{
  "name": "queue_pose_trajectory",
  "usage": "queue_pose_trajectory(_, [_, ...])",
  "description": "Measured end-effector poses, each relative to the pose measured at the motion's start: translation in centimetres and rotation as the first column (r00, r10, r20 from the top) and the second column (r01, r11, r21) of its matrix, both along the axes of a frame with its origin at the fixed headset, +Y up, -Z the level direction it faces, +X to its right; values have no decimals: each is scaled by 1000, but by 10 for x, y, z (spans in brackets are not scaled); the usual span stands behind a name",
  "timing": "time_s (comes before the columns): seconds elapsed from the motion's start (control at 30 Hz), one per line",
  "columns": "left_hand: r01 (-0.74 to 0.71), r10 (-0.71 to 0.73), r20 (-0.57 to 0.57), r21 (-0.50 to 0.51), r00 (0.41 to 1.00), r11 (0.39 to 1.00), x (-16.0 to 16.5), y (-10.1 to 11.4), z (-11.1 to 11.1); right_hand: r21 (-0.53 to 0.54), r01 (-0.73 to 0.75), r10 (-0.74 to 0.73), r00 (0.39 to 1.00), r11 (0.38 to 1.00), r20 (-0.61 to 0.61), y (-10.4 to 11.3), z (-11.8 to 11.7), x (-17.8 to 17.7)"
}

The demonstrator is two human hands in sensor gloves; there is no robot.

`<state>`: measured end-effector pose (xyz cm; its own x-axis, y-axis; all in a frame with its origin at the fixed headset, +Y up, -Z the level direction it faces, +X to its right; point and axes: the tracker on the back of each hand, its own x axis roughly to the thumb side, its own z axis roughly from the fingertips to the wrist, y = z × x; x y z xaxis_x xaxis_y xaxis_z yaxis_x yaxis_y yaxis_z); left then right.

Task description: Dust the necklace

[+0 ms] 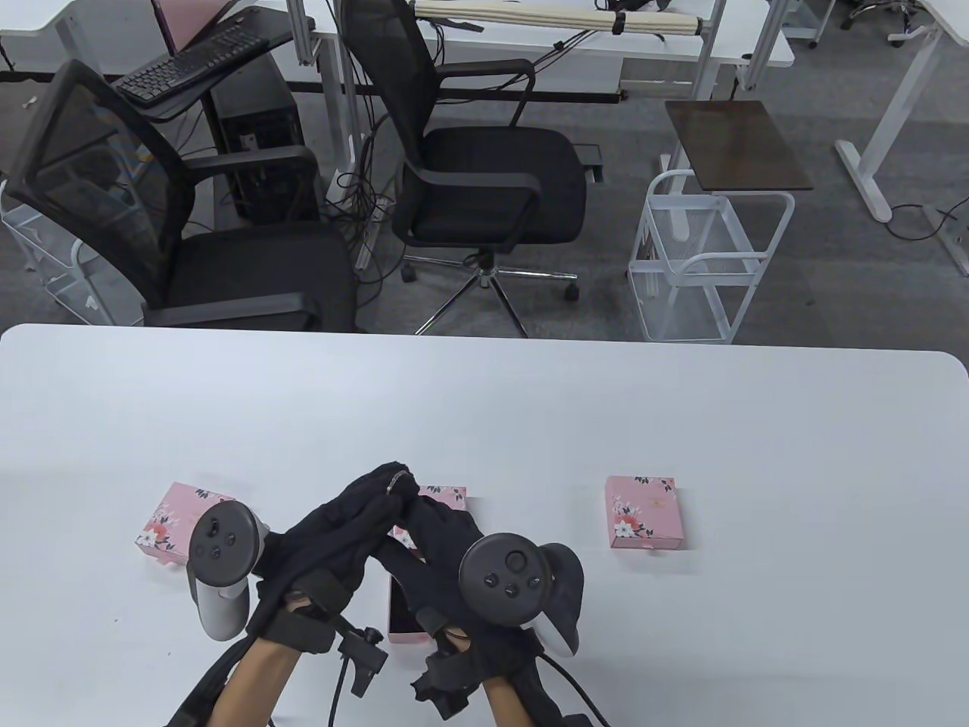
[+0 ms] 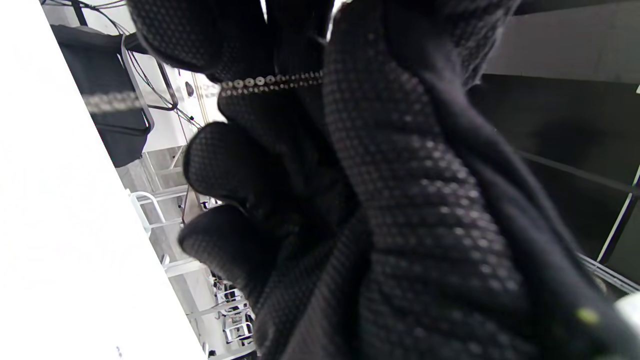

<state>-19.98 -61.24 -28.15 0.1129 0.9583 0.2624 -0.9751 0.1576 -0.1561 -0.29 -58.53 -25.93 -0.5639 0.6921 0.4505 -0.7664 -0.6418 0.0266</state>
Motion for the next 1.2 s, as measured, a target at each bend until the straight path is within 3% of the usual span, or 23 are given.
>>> queue_pose_trajectory(0.1, [-31,34,81,-40,996,999,2,-1,0,11,3,-3,1000,1000,17,-2,-1,-2])
queue_pose_trajectory(0.37, [-24,25,63,-22,998,999,3,0,1,84,41,-48,995,996,87,-4,0,-3])
queue_pose_trajectory(0.9, [14,-14,-109,-4,994,1000,-29,2,-9,64,-32,29,999,997,44,-3,0,-6])
queue_pose_trajectory(1.2, [-29,29,-141,-1,990,1000,-49,5,-12,29,-80,80,997,996,13,-9,-5,-12])
